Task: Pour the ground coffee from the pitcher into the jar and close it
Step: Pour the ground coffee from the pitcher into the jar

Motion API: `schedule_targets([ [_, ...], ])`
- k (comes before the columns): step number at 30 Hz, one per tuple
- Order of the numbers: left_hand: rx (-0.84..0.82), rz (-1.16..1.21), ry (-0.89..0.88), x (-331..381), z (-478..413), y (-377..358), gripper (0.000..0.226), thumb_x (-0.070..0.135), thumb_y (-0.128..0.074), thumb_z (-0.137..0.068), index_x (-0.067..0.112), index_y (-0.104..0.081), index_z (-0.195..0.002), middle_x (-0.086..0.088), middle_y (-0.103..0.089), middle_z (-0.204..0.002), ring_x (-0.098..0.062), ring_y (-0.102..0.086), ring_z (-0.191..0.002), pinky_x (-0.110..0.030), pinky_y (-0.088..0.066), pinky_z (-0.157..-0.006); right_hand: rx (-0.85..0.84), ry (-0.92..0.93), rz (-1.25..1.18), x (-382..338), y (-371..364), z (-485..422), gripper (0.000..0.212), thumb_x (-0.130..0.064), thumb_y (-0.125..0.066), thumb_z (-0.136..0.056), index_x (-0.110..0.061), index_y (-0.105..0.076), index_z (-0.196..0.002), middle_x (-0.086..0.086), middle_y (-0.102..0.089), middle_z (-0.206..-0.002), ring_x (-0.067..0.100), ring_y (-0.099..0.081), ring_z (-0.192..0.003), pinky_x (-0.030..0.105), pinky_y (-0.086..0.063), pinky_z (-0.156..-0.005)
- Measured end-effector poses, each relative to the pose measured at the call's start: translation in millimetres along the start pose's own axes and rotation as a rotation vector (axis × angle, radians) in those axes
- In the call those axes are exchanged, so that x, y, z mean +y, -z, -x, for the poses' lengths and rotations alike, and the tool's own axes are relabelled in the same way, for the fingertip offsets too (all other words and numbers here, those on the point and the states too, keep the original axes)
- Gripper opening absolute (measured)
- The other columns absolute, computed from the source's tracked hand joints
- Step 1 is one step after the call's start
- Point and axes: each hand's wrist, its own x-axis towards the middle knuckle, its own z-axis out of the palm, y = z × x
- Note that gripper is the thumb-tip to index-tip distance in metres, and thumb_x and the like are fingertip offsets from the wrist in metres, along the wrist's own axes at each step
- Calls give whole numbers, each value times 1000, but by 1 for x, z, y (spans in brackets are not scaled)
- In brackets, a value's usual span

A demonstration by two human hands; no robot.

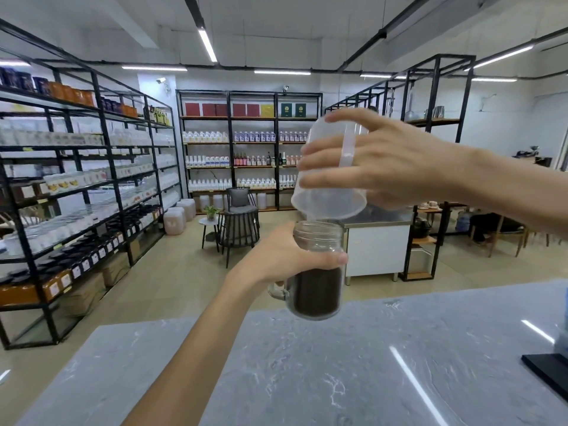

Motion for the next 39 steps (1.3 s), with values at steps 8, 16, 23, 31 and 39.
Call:
schedule_targets([
  [8, 10, 12, 33, -8, -2, -4, 53, 68, -84, -54, 45, -66, -99, 25, -74, -87, 7, -66, -66, -20, -43, -43, -2, -20, -25, 3, -3, 3, 81, -18, -72, -66, -25, -42, -141, 6, -54, -142, 25, -46, -135, 56, -16, -119],
  [16, -11, 4, 23, -13, -4, -4, 54, 65, -86, -56, 43, -68, -101, 21, -76, -97, -2, -72, -91, -42, -60, -86, -4, -24, -56, 2, -7, 3, 84, -21, -76, -66, -25, -41, -142, 6, -53, -143, 25, -45, -136, 56, -18, -118],
  [23, -30, 6, 16, -15, -1, -6, 45, 55, -89, -63, 38, -68, -98, 22, -75, -94, 3, -71, -86, -37, -57, -82, 23, -63, -68, -7, -21, 8, 74, -26, -67, -76, -24, -39, -144, 7, -50, -146, 25, -44, -138, 55, -18, -118],
  [31, -39, 6, 51, -23, -4, -8, 57, 61, -88, -58, 38, -67, -106, 18, -76, -98, -4, -72, -93, -46, -58, -92, 149, -105, -93, -15, -38, 5, 71, -17, -68, -78, -20, -40, -143, 9, -49, -146, 25, -40, -139, 57, -12, -120],
  [39, -62, 41, 20, -30, -14, -9, 53, 56, -90, -60, 38, -68, -104, 20, -76, -97, 2, -71, -89, -32, -56, -85, 111, -98, -75, -19, -51, 10, 65, -20, -60, -81, -20, -40, -143, 9, -48, -147, 27, -41, -139, 57, -12, -120],
])
